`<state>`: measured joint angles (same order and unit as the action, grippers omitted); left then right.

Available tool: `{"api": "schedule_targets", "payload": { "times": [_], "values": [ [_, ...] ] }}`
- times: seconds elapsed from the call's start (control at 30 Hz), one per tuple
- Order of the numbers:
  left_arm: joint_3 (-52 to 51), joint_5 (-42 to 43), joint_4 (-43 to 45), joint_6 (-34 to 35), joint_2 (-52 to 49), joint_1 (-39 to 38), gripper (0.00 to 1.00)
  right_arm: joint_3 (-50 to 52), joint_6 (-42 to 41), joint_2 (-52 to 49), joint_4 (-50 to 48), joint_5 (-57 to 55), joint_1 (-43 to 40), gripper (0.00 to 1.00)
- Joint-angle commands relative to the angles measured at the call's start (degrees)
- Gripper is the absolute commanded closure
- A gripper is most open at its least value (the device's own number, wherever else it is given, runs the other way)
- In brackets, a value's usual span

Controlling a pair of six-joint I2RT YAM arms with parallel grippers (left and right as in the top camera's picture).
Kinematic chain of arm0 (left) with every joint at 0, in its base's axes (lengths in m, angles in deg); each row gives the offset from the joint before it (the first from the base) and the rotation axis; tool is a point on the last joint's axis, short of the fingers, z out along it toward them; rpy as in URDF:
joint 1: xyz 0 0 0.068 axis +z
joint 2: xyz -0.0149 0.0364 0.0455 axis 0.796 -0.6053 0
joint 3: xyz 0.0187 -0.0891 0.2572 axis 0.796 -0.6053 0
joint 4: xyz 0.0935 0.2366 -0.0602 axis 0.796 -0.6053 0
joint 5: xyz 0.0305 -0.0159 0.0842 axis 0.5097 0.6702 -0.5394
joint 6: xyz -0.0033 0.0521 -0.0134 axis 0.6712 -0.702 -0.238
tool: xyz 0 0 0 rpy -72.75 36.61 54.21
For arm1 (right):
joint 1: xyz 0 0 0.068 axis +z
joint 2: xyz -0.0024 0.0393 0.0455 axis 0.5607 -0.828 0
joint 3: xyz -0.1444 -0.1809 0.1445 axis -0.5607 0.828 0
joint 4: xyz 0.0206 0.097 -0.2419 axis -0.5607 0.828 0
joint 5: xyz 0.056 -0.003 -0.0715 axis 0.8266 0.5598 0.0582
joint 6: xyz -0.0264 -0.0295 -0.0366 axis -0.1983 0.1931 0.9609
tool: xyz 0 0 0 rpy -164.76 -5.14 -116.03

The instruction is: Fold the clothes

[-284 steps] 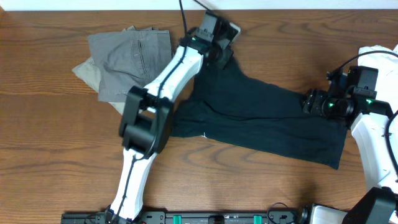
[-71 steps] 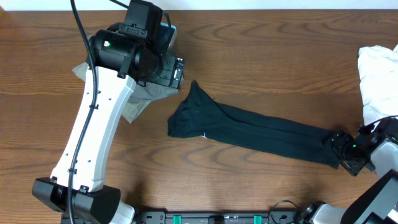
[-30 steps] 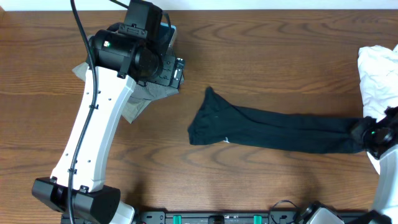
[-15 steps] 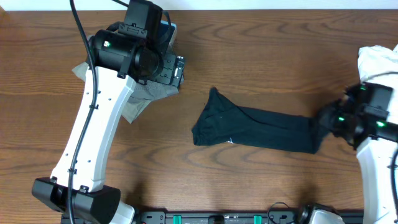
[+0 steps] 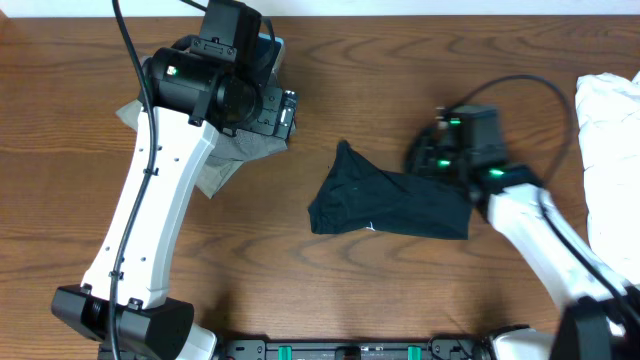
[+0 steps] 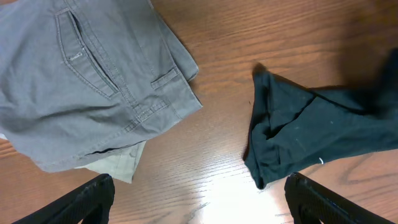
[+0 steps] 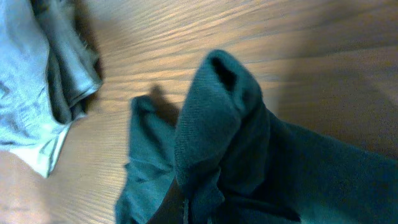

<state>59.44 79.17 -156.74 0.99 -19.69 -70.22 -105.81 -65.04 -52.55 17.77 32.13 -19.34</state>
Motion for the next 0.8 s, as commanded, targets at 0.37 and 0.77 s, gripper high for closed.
{"api": "schedule_targets", "payload": {
  "times": [0.37,0.77],
  "values": [
    [0.8,-0.3,-0.1,0.5,0.1,0.0,0.10,-0.7,-6.2,-9.8,-11.4,4.1,13.4,0.87],
    [0.8,-0.3,0.1,0.5,0.1,0.0,0.10,-0.7,3.5,-9.7,-16.5,18.3,14.3,0.90]
  ]
}}
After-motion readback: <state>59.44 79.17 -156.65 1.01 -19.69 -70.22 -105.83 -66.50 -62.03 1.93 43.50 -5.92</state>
